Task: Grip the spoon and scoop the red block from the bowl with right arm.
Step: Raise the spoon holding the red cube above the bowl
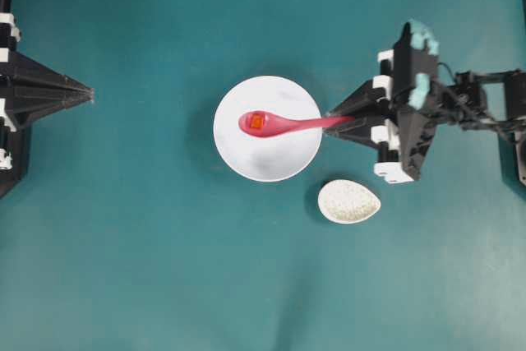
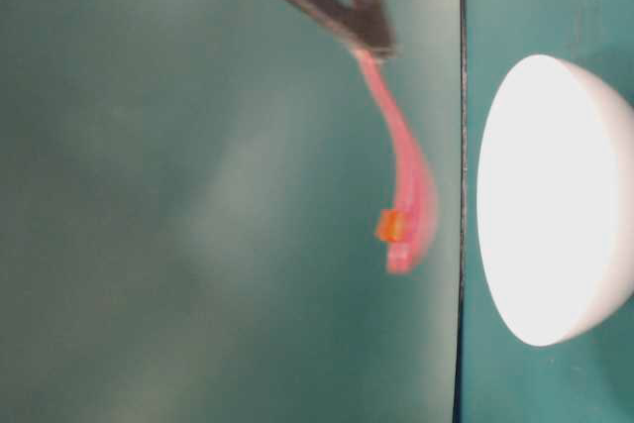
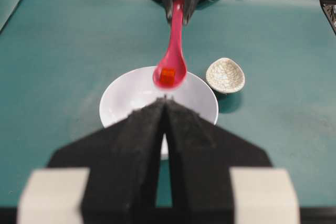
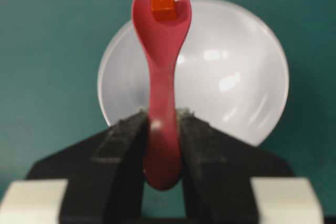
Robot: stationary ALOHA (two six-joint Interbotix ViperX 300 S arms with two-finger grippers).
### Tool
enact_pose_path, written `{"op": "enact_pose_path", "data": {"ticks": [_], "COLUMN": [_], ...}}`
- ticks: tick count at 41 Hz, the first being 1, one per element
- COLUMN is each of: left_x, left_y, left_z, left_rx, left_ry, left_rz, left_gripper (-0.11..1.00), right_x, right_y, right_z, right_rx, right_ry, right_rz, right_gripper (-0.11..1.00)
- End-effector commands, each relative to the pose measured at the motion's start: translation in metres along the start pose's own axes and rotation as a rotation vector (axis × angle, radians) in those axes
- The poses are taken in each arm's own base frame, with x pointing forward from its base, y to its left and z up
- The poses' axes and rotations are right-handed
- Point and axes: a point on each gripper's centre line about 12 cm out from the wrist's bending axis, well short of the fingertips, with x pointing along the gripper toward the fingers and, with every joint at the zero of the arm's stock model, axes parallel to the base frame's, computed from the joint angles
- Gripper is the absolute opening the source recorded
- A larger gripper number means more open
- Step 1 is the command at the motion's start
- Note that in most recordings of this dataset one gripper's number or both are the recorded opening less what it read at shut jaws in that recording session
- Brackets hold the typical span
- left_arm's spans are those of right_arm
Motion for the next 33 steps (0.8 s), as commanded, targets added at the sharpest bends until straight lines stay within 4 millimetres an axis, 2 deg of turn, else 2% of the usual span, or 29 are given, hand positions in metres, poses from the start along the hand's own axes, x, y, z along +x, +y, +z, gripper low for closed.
{"op": "enact_pose_path", "data": {"ticks": [1,11,16,22,33], "left_x": [-0.001,-0.002,-0.001,-0.001,-0.001], "left_y": [0.0,0.0,0.0,0.0,0.0], "left_z": [0.01,0.012,0.009,0.01,0.01], "left_rx": [0.0,0.005,0.005,0.005,0.012], "left_ry": [-0.031,-0.035,-0.026,-0.028,-0.028], "left_rz": [-0.001,0.0,0.0,0.0,0.0], "left_gripper": [0.0,0.0,0.0,0.0,0.0], "right_x": [-0.015,-0.05,-0.063,-0.065,-0.052], "right_y": [0.006,0.012,0.015,0.015,0.015], "right_z": [0.027,0.057,0.072,0.076,0.073], "right_rx": [-0.009,-0.019,-0.022,-0.025,-0.021], "right_ry": [-0.067,-0.012,-0.041,-0.053,-0.019], "right_rz": [0.016,0.009,0.015,0.016,0.01], "right_gripper": [0.24,0.24,0.24,0.24,0.24]}}
